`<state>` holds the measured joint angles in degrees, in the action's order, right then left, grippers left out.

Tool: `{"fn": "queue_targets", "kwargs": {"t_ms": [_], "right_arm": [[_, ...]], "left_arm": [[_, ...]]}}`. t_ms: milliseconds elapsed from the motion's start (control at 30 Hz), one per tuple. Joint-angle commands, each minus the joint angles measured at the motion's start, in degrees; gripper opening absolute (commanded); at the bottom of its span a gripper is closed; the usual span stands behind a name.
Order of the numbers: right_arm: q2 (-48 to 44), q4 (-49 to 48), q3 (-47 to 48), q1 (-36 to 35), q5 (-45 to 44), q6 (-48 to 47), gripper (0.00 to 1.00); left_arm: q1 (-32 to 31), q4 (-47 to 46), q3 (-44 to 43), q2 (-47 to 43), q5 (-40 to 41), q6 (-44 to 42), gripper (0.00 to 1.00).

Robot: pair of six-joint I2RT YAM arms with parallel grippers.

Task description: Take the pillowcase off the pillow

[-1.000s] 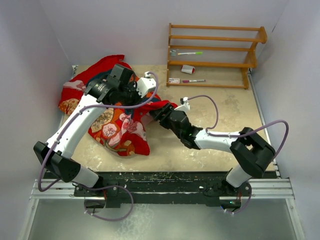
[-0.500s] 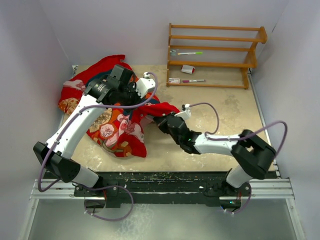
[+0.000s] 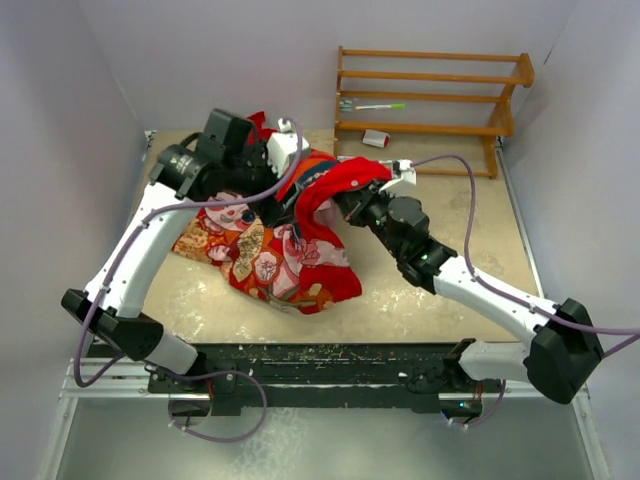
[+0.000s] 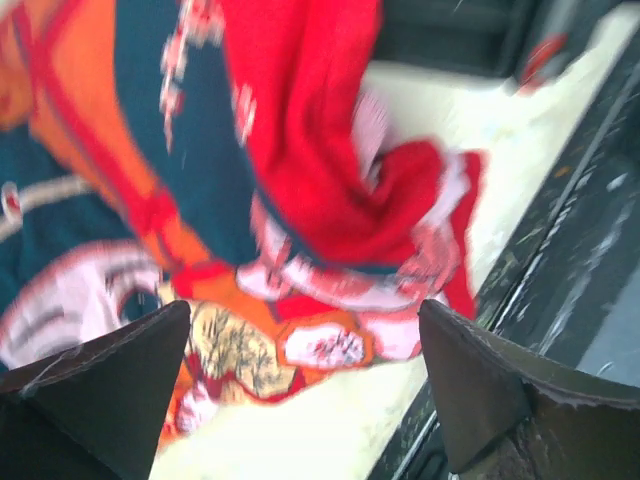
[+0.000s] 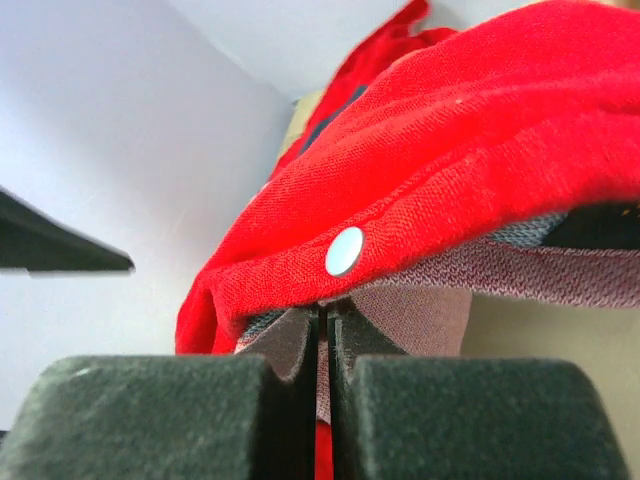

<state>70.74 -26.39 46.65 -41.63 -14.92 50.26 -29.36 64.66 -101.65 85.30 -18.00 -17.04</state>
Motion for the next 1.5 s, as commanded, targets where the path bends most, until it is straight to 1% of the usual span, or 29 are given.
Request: {"fn": "queue_targets", "kwargs": {"t_ms": [0,67,133,200,300,367,433,533,600,633,667,700,800,900,967,1033,1133,1167,1233,1267,1300,1333,1367,1400,1467], "right_arm": [[-2.2,-3.5,7.3,-0.2,10.6,-11.2,0.00],[-2.2,-3.6,8.7,-0.2,13.2,-10.7,0.00],[-1.8,-5.2,10.1,-0.3,16.3,-9.5,0.00],[-1.4,-7.4,10.6,-0.5,19.5,-8.3,0.00],[-1.6,-9.6,13.2,-0.6,22.3,-7.3,0.00],[-1.9,-11.2,13.1,-0.6,23.1,-6.2,0.00],[-2.0,-12.9,12.8,-0.6,23.8,-5.1,0.00],[-1.4,-15.8,12.2,-0.6,25.4,-3.2,0.00],[-1.1,-16.7,11.8,-0.8,25.6,-2.4,0.00],[-1.0,-16.9,11.7,-0.9,25.6,-2.3,0.00],[-1.0,-17.0,11.5,-1.0,25.6,-2.1,0.00],[-0.9,-17.2,11.5,-1.0,25.6,-2.0,0.00],[-0.8,-17.7,11.5,-1.4,25.6,-1.8,0.00],[-0.2,-17.2,11.5,-2.0,25.6,-2.1,0.00],[0.3,-17.2,11.5,-2.2,25.5,-2.1,0.00],[0.8,-17.7,11.5,-2.5,25.4,-1.9,0.00],[1.7,-17.9,11.5,-3.1,25.3,-1.8,0.00],[1.8,-17.8,11.6,-3.4,25.2,-1.9,0.00],[2.1,-17.5,11.8,-3.9,25.0,-2.2,0.00],[2.1,-17.5,11.8,-4.0,24.9,-2.2,0.00],[2.1,-17.5,11.9,-4.2,24.8,-2.3,0.00],[2.2,-17.5,11.9,-4.2,24.8,-2.2,0.00],[2.3,-17.4,12.0,-4.4,24.8,-2.2,0.00],[2.3,-17.3,12.2,-4.4,24.7,-2.4,0.00],[2.2,-17.0,12.3,-4.6,24.6,-2.6,0.00]], "left_arm": [[-0.4,5.3,-17.0,3.7,-19.7,3.0,1.00],[-3.0,12.2,-24.7,9.1,-19.8,-0.2,0.99],[-5.4,15.5,-26.5,11.7,-19.1,-3.0,0.99],[-5.8,12.6,-24.0,10.6,-19.1,-2.2,1.00],[-5.1,5.1,-19.4,6.3,-19.8,0.6,1.00],[-5.1,3.3,-18.3,5.1,-19.3,1.0,0.99],[-5.1,2.8,-18.5,5.2,-15.6,0.4,0.92],[-4.7,-1.1,-17.3,4.2,-6.8,0.6,0.82],[-4.3,-3.8,-15.6,2.7,-6.5,0.9,0.76],[-4.3,-4.6,-15.0,2.4,-6.4,1.1,0.70],[-4.3,-5.2,-14.6,2.0,-6.0,1.2,0.67],[-4.3,-5.4,-14.1,1.9,-5.5,0.9,0.66],[-4.4,-5.5,-11.8,1.6,-3.1,-1.2,0.67],[-4.4,-6.4,-11.9,1.0,0.2,-2.4,0.74],[-4.3,-7.3,-12.9,0.0,-0.5,-2.5,0.76],[-4.4,-7.1,-13.7,-0.2,-1.2,-3.0,0.76],[-4.5,-6.3,-14.3,0.1,1.2,-3.8,0.67],[-4.5,-6.6,-14.1,-0.2,1.8,-4.3,0.61],[-4.4,-7.7,-13.0,-1.2,2.6,-4.8,0.44],[-4.5,-8.0,-12.3,-1.5,2.6,-4.9,0.39],[-4.5,-8.1,-11.7,-1.8,2.6,-5.2,0.37],[-4.4,-7.4,-11.5,-1.6,2.2,-5.3,0.39],[-4.5,-5.9,-11.7,-1.0,1.6,-6.0,0.44],[-4.4,-3.3,-12.4,0.0,0.6,-6.9,0.53],[-4.4,1.4,-13.7,2.6,-0.9,-7.9,0.61]]}}
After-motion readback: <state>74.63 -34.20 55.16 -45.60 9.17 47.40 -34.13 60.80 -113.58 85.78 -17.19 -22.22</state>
